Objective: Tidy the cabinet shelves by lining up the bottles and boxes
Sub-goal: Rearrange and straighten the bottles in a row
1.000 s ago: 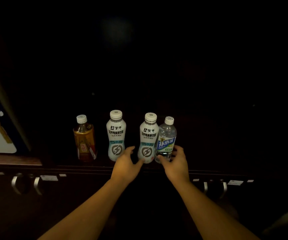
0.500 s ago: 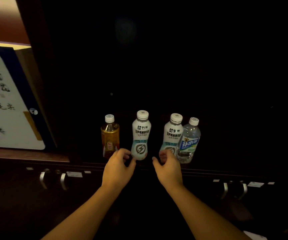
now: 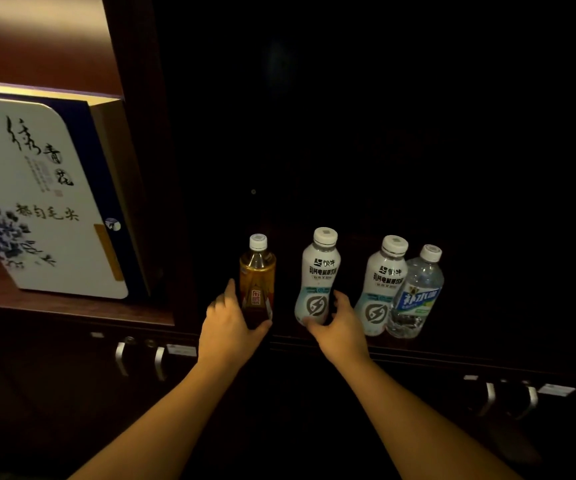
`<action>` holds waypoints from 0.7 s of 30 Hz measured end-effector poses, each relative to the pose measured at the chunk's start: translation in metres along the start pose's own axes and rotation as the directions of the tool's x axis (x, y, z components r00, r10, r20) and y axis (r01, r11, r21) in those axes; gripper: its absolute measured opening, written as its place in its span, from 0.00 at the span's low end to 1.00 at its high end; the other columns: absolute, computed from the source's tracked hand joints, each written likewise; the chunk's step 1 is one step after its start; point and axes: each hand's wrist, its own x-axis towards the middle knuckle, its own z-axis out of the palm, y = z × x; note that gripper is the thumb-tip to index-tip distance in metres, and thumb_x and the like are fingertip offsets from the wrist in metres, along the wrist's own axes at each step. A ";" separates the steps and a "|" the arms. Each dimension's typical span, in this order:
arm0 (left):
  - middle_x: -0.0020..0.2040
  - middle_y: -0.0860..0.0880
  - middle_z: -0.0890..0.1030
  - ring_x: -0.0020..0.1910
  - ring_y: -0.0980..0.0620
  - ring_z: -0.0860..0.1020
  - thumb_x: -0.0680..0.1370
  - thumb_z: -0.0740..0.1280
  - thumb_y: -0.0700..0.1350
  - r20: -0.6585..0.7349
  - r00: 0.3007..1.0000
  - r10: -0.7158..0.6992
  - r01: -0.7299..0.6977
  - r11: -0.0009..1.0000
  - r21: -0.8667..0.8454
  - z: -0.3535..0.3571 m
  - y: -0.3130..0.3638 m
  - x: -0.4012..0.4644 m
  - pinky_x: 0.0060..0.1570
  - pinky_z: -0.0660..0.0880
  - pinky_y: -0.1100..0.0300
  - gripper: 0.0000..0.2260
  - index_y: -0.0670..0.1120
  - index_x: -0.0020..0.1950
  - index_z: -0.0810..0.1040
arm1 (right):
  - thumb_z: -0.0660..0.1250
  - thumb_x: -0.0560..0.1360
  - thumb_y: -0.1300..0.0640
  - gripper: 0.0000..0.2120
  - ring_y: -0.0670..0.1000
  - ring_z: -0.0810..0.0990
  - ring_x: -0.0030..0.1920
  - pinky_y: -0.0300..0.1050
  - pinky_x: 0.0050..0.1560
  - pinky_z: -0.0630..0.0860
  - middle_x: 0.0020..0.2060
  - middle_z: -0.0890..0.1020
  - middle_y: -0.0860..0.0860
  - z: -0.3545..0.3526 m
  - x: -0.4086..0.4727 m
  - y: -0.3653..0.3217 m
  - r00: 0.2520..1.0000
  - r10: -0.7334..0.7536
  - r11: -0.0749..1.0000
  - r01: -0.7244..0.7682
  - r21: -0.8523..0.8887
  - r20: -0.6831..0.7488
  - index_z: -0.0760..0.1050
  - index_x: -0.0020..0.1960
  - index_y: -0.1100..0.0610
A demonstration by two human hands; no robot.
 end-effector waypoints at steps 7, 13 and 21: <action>0.59 0.49 0.79 0.57 0.47 0.80 0.71 0.74 0.59 0.002 1.000 0.010 -0.010 0.998 -0.059 0.017 -0.004 0.007 0.49 0.79 0.53 0.36 0.52 0.72 0.59 | 0.78 0.70 0.53 0.30 0.39 0.77 0.44 0.40 0.47 0.76 0.41 0.75 0.33 0.002 0.005 0.008 0.999 -0.024 0.999 0.025 -0.035 0.028 0.71 0.68 0.51; 0.56 0.52 0.80 0.51 0.52 0.81 0.71 0.75 0.57 -0.017 0.999 0.027 -0.028 0.996 -0.082 0.019 0.000 0.007 0.40 0.73 0.63 0.34 0.54 0.71 0.61 | 0.78 0.69 0.53 0.30 0.39 0.78 0.44 0.40 0.48 0.77 0.41 0.76 0.33 0.003 0.007 0.010 0.999 -0.020 0.999 0.021 -0.028 0.028 0.71 0.68 0.51; 0.56 0.51 0.80 0.51 0.51 0.81 0.72 0.75 0.56 -0.008 1.000 0.007 -0.007 0.997 -0.075 0.027 0.012 0.008 0.40 0.73 0.64 0.34 0.53 0.71 0.61 | 0.79 0.68 0.52 0.31 0.40 0.80 0.47 0.42 0.50 0.79 0.41 0.76 0.34 0.004 0.008 0.011 1.000 -0.005 1.000 0.005 -0.016 0.025 0.71 0.68 0.51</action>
